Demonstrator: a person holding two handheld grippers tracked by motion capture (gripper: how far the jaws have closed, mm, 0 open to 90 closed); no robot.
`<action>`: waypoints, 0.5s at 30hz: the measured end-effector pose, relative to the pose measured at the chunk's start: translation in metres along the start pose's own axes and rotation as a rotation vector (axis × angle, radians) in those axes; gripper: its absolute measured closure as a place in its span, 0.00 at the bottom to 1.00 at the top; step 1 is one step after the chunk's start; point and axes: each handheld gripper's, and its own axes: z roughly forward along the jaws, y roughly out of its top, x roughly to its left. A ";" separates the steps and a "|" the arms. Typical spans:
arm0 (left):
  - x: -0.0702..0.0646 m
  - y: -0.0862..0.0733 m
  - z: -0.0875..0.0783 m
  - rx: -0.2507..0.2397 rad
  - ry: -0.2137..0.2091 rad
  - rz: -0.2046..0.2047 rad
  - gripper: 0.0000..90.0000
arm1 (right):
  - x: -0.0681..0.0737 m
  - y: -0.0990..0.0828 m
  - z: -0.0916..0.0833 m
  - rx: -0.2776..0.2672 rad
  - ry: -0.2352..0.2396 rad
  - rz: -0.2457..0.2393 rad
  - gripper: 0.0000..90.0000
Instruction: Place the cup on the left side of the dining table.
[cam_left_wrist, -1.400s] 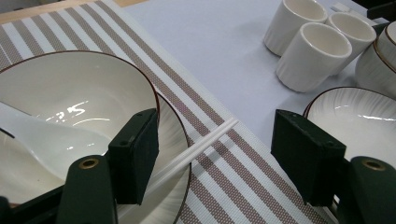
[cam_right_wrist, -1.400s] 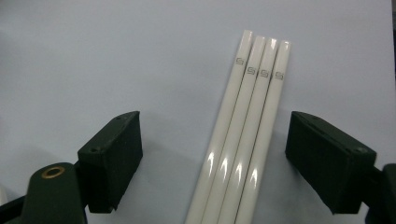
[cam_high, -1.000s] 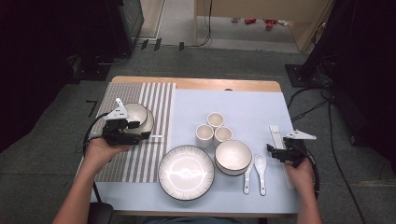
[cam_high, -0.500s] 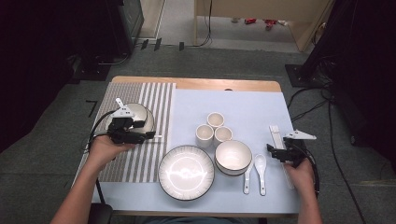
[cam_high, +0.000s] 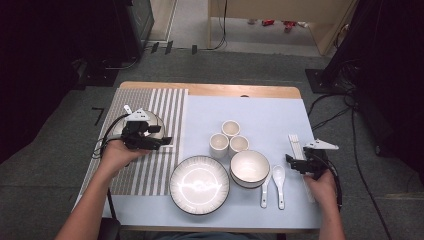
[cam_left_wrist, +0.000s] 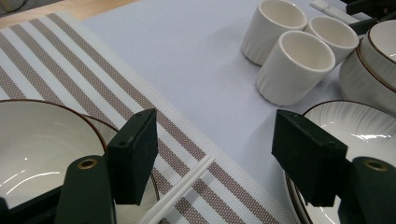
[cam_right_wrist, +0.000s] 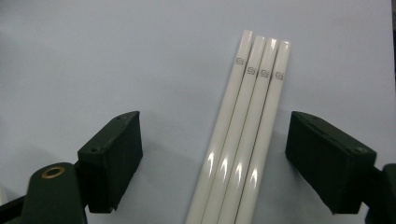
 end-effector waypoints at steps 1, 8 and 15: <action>0.000 0.000 0.001 -0.001 -0.001 -0.001 0.35 | 0.000 0.000 0.000 0.000 0.000 0.000 0.20; -0.003 0.003 0.008 -0.003 -0.020 0.001 0.35 | 0.000 0.000 0.000 0.000 -0.001 0.000 0.20; -0.005 0.005 0.013 -0.012 -0.025 0.001 0.35 | 0.000 0.000 0.000 0.001 0.000 0.002 0.20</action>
